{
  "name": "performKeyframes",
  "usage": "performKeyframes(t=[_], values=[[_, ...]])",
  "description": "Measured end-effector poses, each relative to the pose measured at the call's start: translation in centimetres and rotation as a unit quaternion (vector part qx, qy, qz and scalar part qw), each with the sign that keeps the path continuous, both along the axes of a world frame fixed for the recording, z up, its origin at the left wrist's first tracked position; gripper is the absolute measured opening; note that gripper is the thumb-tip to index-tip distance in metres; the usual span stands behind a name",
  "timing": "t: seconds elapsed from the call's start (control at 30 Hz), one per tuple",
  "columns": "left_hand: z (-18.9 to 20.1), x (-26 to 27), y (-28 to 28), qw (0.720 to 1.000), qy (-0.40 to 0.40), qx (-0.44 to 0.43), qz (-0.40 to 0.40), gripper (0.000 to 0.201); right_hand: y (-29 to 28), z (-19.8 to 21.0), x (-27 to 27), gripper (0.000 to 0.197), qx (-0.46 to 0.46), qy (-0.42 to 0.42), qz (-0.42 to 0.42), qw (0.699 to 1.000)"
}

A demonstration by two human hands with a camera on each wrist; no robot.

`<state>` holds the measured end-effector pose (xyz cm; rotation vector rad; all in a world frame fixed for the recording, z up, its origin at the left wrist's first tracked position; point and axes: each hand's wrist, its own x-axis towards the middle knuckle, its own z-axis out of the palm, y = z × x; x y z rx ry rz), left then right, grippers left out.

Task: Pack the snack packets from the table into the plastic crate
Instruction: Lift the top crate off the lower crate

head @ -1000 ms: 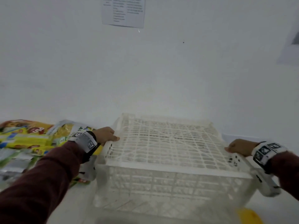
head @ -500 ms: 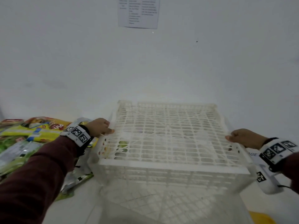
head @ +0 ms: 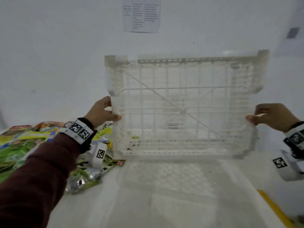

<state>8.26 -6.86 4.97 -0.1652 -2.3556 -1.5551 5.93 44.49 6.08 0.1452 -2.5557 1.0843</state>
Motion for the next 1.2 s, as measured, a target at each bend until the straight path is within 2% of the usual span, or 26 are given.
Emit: performKeyframes(t=[0.1, 0.17, 0.23, 0.27, 0.3, 0.33, 0.37, 0.4, 0.43, 0.47, 0.5, 0.53, 0.57, 0.6, 0.63, 0.67, 0.7, 0.73, 0.77, 0.83, 0.9, 0.93, 1.03, 1.07, 1.17, 1.2], values=[[-2.4, 1.4, 1.2, 0.999, -0.046, -0.022, 0.004, 0.052, -0.8, -3.2, 1.9, 0.02, -0.02, 0.032, -0.049, 0.998], [-4.1, 2.3, 1.9, 0.996, -0.073, -0.05, 0.026, 0.054, -1.6, -5.4, 3.0, 0.021, -0.024, 0.024, -0.073, 0.997], [-5.3, 3.1, 2.6, 0.994, -0.075, -0.066, 0.043, 0.049, -1.6, -7.7, 4.0, 0.024, -0.048, 0.005, -0.073, 0.996], [-5.6, 3.3, 2.8, 0.995, -0.075, -0.054, 0.037, 0.048, -1.6, -8.3, 4.6, 0.028, -0.076, -0.005, -0.049, 0.996], [-5.7, 3.4, 2.9, 0.996, -0.078, -0.043, 0.023, 0.048, -1.1, -8.6, 5.0, 0.039, -0.1, -0.056, -0.009, 0.993], [-5.6, 3.6, 2.8, 0.996, -0.084, -0.027, 0.003, 0.044, -0.9, -8.7, 5.2, 0.053, -0.162, -0.116, 0.069, 0.978], [-5.4, 3.8, 2.6, 0.996, -0.091, 0.009, -0.019, 0.037, -0.2, -8.9, 5.0, 0.058, -0.221, -0.18, 0.162, 0.945], [-5.0, 4.1, 2.2, 0.992, -0.1, 0.07, -0.034, 0.03, 0.6, -8.8, 4.7, 0.057, -0.237, -0.211, 0.237, 0.918], [-4.4, 4.4, 2.0, 0.984, -0.103, 0.141, -0.043, 0.026, 2.0, -8.3, 4.5, 0.064, -0.219, -0.161, 0.238, 0.933], [-3.5, 4.7, 1.7, 0.973, -0.096, 0.205, -0.042, 0.024, 3.8, -7.2, 4.3, 0.068, -0.242, -0.117, 0.233, 0.935], [-2.5, 5.1, 1.4, 0.965, -0.087, 0.245, -0.043, 0.025, 5.7, -6.5, 3.5, 0.072, -0.264, -0.067, 0.318, 0.908], [-1.3, 5.5, 1.4, 0.963, -0.084, 0.253, -0.042, 0.029, 7.2, -5.9, 3.4, 0.073, -0.348, -0.075, 0.381, 0.853], [-0.2, 5.7, 1.4, 0.968, -0.092, 0.232, -0.038, 0.037, 7.3, -5.0, 4.6, 0.075, -0.42, -0.099, 0.404, 0.807], [0.8, 5.7, 1.4, 0.975, -0.108, 0.191, -0.031, 0.048, 6.7, -3.7, 5.5, 0.084, -0.42, -0.107, 0.363, 0.825], [1.6, 5.7, 1.7, 0.981, -0.127, 0.146, -0.02, 0.059, 5.2, -2.3, 6.7, 0.098, -0.375, -0.111, 0.282, 0.876], [2.3, 5.6, 1.9, 0.983, -0.147, 0.108, -0.007, 0.069, 3.8, -0.3, 6.4, 0.109, -0.373, -0.179, 0.233, 0.88], [3.0, 5.9, 2.2, 0.982, -0.17, 0.077, 0.004, 0.077, 3.1, 1.1, 6.2, 0.11, -0.351, -0.185, 0.19, 0.898], [3.7, 6.2, 2.4, 0.98, -0.193, 0.052, 0.01, 0.084, 2.5, 2.0, 6.5, 0.109, -0.278, -0.155, 0.138, 0.938], [4.2, 6.4, 2.5, 0.977, -0.21, 0.03, 0.01, 0.09, 2.3, 2.7, 7.0, 0.111, -0.223, -0.156, 0.113, 0.956], [5.0, 6.9, 3.0, 0.975, -0.22, 0.011, 0.001, 0.08, 2.3, 3.5, 7.6, 0.105, -0.165, -0.172, 0.101, 0.966], [5.4, 7.6, 3.4, 0.981, -0.19, 0.036, 0.004, 0.048, 2.2, 3.9, 7.9, 0.076, -0.146, -0.176, 0.076, 0.97], [5.5, 7.9, 3.5, 0.984, -0.17, 0.05, 0.003, 0.037, 2.2, 4.0, 8.1, 0.069, -0.145, -0.17, 0.072, 0.972], [5.1, 8.7, 3.5, 0.987, -0.136, 0.085, -0.028, 0.035, 2.9, 4.3, 8.7, 0.101, -0.162, -0.141, 0.064, 0.975], [4.9, 8.9, 3.6, 0.987, -0.127, 0.097, -0.036, 0.031, 3.1, 4.3, 8.9, 0.104, -0.179, -0.126, 0.061, 0.974], [3.6, 9.2, 4.5, 0.986, -0.102, 0.124, -0.048, 0.018, 4.0, 3.7, 9.5, 0.098, -0.203, -0.101, 0.088, 0.97], [3.0, 9.2, 4.9, 0.985, -0.098, 0.135, -0.05, 0.017, 3.7, 3.4, 10.1, 0.089, -0.193, -0.096, 0.097, 0.972]])
